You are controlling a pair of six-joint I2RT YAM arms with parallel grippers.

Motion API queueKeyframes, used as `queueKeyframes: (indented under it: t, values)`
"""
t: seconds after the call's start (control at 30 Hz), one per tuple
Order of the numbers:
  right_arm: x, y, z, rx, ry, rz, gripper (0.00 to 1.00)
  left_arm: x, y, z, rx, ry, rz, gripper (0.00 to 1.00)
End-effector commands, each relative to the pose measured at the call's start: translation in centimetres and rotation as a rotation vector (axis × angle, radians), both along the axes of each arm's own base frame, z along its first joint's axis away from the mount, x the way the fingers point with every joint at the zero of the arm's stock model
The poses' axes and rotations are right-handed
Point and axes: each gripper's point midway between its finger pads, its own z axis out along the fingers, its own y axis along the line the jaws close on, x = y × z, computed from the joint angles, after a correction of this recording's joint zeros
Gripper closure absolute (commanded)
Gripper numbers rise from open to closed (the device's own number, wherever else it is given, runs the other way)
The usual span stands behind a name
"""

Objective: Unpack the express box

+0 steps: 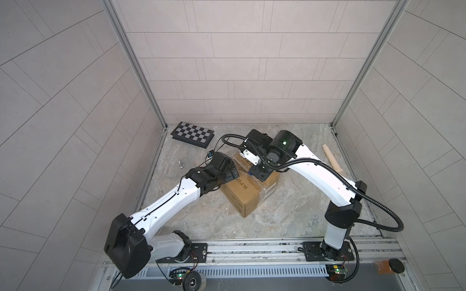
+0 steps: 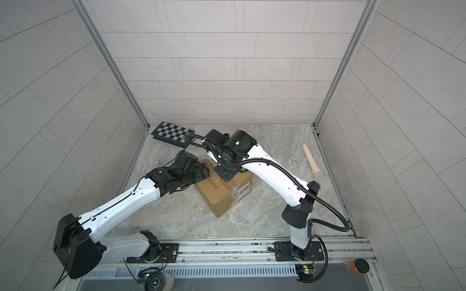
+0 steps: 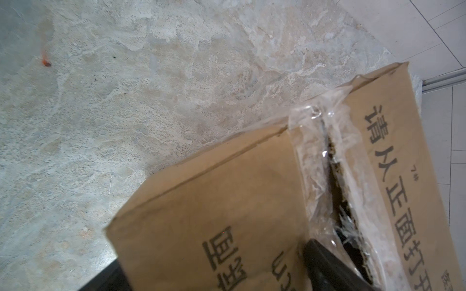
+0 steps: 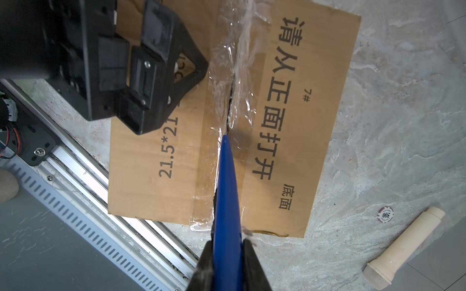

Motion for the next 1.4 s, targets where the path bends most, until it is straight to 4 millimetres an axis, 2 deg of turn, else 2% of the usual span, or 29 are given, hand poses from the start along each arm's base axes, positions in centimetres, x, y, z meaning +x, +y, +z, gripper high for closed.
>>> queueKeyframes:
  t: [0.0, 0.13, 0.3, 0.4, 0.53, 0.77, 0.93, 1.0, 1.2, 1.37]
  values:
    - [-3.6, -3.6, 1.4, -0.065, 0.054, 0.033, 1.00, -3.4, 4.2, -5.5, 0.225, 0.204, 0.034, 0.01]
    - [-3.2, -2.5, 0.9, -0.050, 0.060, 0.032, 1.00, -3.3, 4.0, -5.4, 0.212, 0.199, 0.032, 0.01]
    - [-1.7, -0.1, -0.8, -0.048, 0.074, 0.004, 1.00, -3.2, 4.0, -5.4, 0.211, 0.192, 0.039, 0.01]
    - [-1.8, 1.0, -1.6, -0.059, 0.108, 0.005, 1.00, -3.2, 4.1, -5.5, 0.211, 0.194, 0.044, 0.01]
    - [-2.6, 0.3, -0.5, -0.046, 0.099, 0.013, 1.00, -3.3, 4.4, -5.6, 0.223, 0.196, 0.050, 0.01]
    - [-5.4, -2.9, 1.1, -0.063, 0.136, 0.041, 1.00, -3.9, 5.7, -6.9, 0.256, 0.223, 0.087, 0.01]
    - [-6.3, -4.7, 2.0, -0.049, 0.106, 0.035, 1.00, -3.9, 6.0, -7.2, 0.268, 0.227, 0.095, 0.01]
    - [-6.3, -4.4, 2.0, -0.046, 0.110, 0.038, 1.00, -3.8, 6.0, -7.2, 0.264, 0.224, 0.096, 0.02]
    - [-4.8, -1.0, 0.4, -0.020, 0.131, 0.041, 1.00, -3.5, 5.7, -6.8, 0.249, 0.209, 0.094, 0.02]
    - [-3.3, -0.4, -0.9, -0.103, 0.134, 0.029, 1.00, -3.4, 5.6, -6.5, 0.236, 0.198, 0.091, 0.02]
